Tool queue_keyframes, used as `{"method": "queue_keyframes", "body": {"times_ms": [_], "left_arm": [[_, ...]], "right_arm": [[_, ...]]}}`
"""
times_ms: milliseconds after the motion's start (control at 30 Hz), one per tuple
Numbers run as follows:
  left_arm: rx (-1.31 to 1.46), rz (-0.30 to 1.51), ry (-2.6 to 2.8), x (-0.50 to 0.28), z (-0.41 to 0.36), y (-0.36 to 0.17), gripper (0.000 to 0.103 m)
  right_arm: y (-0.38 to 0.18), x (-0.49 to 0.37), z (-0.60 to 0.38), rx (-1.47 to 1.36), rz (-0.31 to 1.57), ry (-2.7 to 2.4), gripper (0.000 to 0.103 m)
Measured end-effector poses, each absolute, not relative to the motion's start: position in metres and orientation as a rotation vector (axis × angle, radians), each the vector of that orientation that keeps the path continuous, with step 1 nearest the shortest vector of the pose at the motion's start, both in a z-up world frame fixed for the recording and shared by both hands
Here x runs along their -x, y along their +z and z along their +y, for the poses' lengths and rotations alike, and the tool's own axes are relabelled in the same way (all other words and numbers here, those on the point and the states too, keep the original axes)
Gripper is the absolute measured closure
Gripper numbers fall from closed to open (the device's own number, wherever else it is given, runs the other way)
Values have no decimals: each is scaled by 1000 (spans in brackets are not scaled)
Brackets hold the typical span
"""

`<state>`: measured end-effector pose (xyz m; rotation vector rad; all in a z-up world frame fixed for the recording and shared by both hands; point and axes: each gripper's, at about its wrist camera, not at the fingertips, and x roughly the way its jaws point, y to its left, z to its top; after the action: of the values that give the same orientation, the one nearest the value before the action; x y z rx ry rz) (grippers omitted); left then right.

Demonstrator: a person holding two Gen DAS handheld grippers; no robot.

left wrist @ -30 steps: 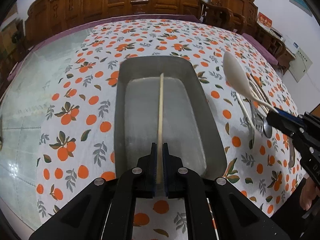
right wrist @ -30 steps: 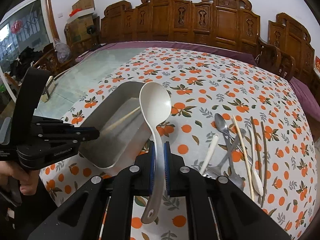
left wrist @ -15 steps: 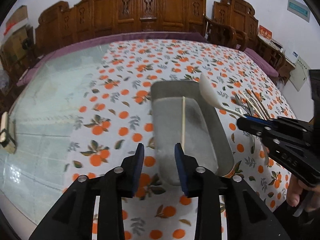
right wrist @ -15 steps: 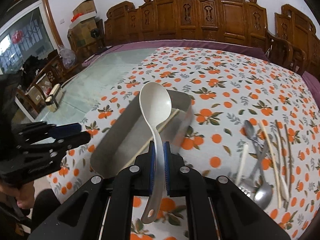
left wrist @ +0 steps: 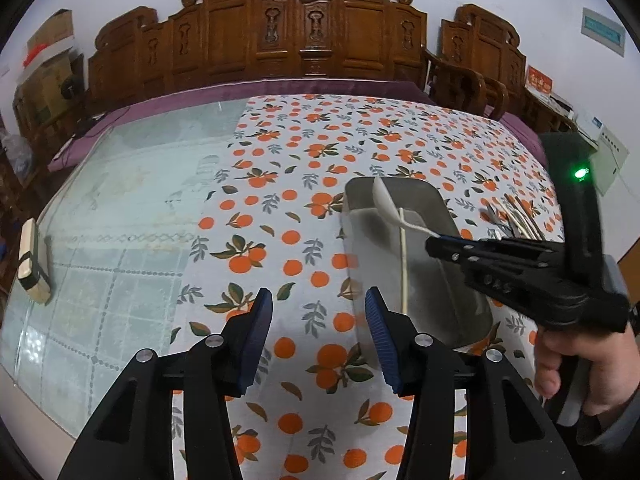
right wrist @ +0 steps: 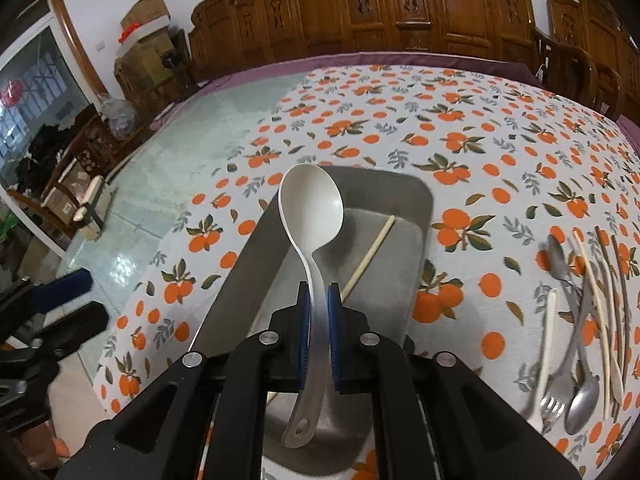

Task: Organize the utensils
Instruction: 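Lower the white plastic spoon into the tray and open the right gripper, then grasp the white plastic fork with the left gripper while the right gripper returns to the utensils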

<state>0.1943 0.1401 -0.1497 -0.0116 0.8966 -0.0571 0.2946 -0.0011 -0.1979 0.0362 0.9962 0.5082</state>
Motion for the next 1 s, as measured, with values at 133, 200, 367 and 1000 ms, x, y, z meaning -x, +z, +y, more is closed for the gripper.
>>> {"method": "queue_keyframes", "body": {"times_ms": [133,200,367,1000], "left_arm": [[17,900,-57,-195,141,-152,57],[13,901,-60,-194,140,-152,57],[-4,897,-73,-191,130,-153,54],[-31,860,-201,-176,29,-144,46]], "right_arm": [[-203,-292,5,-31,999,539,89],[-204,-290,4,-31,998,557,89],[-187,-276,-13,-24,949,603,89],[-128,-209,-181,89,816,523,82]]}}
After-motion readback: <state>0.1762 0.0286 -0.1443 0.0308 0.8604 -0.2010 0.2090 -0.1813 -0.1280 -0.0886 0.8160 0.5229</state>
